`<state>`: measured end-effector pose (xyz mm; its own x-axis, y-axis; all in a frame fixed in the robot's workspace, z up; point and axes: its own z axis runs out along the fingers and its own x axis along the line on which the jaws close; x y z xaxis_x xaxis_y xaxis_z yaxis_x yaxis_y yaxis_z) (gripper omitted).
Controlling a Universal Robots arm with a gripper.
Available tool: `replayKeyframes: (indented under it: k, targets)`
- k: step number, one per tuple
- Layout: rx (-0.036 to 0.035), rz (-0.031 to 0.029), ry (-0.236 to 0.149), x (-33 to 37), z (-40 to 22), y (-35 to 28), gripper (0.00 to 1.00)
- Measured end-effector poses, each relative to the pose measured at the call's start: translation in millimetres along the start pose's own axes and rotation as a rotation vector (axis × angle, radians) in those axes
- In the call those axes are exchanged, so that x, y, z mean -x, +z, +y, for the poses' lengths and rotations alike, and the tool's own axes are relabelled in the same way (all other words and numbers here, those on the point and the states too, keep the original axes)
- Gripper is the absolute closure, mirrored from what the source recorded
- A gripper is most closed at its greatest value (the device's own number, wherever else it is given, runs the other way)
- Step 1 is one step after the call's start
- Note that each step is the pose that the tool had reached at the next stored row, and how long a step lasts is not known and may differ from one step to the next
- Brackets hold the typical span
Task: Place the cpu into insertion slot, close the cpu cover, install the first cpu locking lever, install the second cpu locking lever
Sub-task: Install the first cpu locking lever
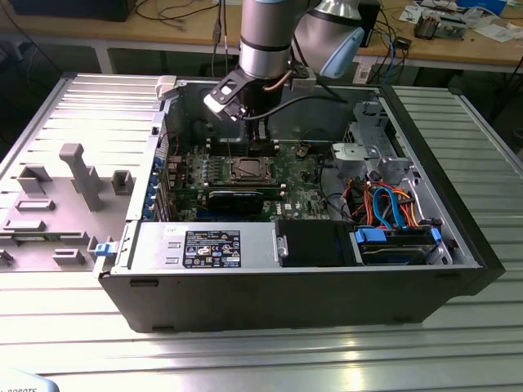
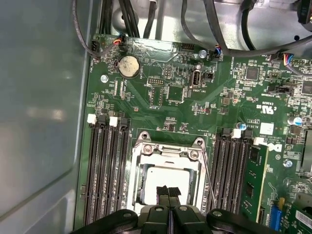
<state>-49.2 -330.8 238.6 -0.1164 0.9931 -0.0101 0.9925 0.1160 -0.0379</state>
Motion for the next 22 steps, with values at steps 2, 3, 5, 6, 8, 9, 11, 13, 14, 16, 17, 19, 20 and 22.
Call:
replayKeyframes:
  k: [2, 3, 5, 6, 8, 9, 11, 13, 14, 16, 17, 19, 20, 22]
  targets:
    - [0.0000, 0.0000, 0.000, 0.0, -0.1, -2.2, 0.89]
    - [0.0000, -0.0001, 0.000, 0.0, -0.1, -3.3, 0.89]
    - [0.0000, -0.0001, 0.000, 0.1, -0.2, -7.2, 0.89]
    - [0.0000, 0.0000, 0.000, 0.1, -0.3, -8.9, 0.89]
    - [0.0001, 0.0004, 0.003, 0.1, -0.3, -9.9, 0.89]
    - [0.0007, 0.0002, 0.006, 0.1, -0.3, -9.9, 0.89]
    - [0.0020, 0.0003, 0.021, 0.1, -0.4, -10.0, 0.89]
    - [0.0032, 0.0006, 0.033, 0.1, -0.4, -10.0, 0.89]
    - [0.0041, 0.0007, 0.037, 0.1, -0.4, -10.0, 0.89]
    - [0.0078, 0.0006, 0.045, 0.1, -0.4, -9.9, 0.89]
    - [0.0137, 0.0000, 0.048, 0.1, -0.7, -9.5, 0.89]
    - [0.0274, -0.0012, 0.048, 0.0, -1.7, -8.7, 0.89]
    - [0.0382, -0.0023, 0.049, -0.1, -2.3, -8.2, 0.89]
    - [0.0465, -0.0031, 0.051, -0.1, -2.5, -7.3, 0.89]
